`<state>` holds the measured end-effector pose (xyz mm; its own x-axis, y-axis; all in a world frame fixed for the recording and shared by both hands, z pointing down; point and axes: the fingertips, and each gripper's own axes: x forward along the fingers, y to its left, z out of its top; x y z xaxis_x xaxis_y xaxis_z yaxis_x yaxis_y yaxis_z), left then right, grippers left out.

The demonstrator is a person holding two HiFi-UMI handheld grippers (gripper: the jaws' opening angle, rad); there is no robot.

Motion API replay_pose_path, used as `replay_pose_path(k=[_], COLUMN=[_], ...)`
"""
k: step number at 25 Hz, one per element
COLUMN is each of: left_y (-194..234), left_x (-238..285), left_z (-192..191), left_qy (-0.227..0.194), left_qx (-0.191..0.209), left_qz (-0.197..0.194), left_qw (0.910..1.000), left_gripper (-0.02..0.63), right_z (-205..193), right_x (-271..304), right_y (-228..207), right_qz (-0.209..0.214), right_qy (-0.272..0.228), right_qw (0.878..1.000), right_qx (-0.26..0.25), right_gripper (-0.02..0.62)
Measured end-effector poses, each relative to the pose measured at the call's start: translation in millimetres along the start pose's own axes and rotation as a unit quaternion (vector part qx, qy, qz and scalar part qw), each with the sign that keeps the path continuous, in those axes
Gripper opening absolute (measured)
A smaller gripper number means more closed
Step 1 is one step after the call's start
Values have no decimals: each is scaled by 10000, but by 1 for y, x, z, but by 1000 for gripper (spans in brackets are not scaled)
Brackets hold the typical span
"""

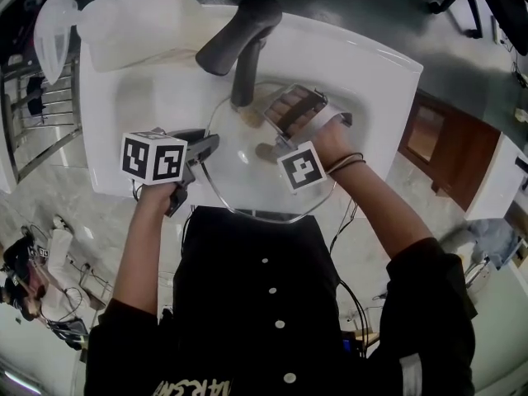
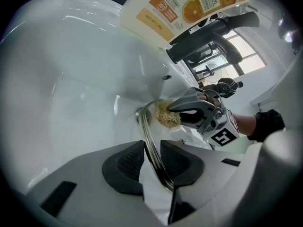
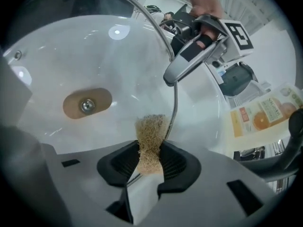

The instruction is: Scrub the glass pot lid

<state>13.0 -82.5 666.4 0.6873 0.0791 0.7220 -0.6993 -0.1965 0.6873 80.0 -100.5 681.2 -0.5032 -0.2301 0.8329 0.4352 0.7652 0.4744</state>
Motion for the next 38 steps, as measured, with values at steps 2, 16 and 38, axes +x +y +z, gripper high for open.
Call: replay_pose_path(k=[2,16,38], left_y=[-2,0,0], left_x=[-1,-1,-5], left_z=[1,5,6], left_qy=[-46,-128,-93], left_qx=[-8,5,90], left_qz=[-10,106,256], left_qw=[10000,9999,9996], left_gripper=[126,123,123], right_z=[-4,-58,-10], right_x=[-4,-39,-46], right_y=[-5,46,-10], right_qz=[-77,1356,-275], right_qy=[12,957,151], right_qw=[9998,9803,9995], right_qx=[156,-1072,-107], right_gripper=[142,140,141])
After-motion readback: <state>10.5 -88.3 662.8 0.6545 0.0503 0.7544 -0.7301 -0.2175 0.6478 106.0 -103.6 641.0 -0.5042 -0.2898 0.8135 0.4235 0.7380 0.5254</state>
